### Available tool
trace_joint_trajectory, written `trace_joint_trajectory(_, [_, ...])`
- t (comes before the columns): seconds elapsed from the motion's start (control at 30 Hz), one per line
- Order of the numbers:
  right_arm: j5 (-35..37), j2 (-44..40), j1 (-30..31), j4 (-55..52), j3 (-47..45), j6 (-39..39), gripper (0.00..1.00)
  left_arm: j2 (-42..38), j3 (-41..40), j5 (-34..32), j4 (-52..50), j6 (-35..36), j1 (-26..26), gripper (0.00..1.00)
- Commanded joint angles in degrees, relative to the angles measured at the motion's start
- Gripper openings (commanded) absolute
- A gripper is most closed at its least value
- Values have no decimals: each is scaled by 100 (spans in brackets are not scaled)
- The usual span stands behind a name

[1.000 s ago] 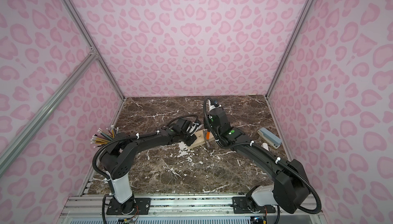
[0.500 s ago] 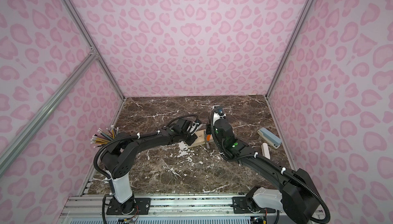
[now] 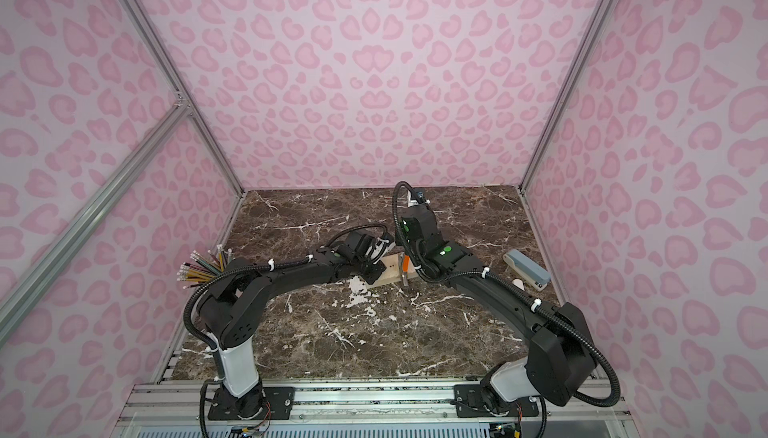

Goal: Use a claw hammer to pull out a nail
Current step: Remove the nail from the mounting plate.

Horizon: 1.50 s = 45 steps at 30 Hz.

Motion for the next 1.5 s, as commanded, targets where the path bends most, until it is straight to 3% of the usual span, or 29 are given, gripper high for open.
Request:
trace_joint_trajectory(0.0, [45, 81, -7, -389, 206, 229, 0, 150, -105, -114, -815, -29, 2, 28])
trace_joint_trajectory(0.17, [48, 35, -12, -163, 87, 103, 0, 135, -153, -126, -806, -20, -6, 27])
trace_joint_trajectory(0.8, [356, -1415, 234, 2927, -2263, -863, 0, 194, -197, -148, -843, -46, -33, 27])
trace_joint_trajectory(1.47, [626, -1807, 321, 3930, -3522, -1055, 0, 327, -147, -90, -978, -146, -50, 27])
